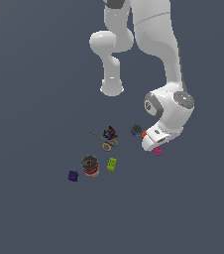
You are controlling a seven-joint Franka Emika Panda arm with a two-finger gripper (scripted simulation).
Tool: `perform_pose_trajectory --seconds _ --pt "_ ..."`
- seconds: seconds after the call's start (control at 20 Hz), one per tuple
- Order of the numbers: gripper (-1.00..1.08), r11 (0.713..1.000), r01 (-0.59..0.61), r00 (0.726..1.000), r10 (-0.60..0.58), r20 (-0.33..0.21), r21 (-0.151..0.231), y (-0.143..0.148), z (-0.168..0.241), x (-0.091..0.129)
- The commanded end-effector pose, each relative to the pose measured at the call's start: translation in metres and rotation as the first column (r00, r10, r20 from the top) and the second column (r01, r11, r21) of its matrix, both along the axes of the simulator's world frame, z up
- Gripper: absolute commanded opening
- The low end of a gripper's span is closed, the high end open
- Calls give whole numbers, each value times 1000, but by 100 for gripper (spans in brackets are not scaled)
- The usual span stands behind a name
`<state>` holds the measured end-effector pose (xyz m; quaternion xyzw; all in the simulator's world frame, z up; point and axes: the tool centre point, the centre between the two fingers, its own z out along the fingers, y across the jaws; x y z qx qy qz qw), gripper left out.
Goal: Pick up a designated object from a clutter of objects.
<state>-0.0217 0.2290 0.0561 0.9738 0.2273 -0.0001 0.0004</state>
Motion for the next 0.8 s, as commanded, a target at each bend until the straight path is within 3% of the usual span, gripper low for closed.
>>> perform_pose_trajectory --seconds 0.0,0.55,0.6,0.75 --pt "100 1000 -1 1000 1 -1 0 0 -9 -1" --pt "100 1000 -2 1000 2 0 0 1 -44 -1" --pt "-100 1000 -2 1000 2 0 0 1 -44 -1" --pt "-100 1000 -2 1000 2 0 0 1 -44 -1"
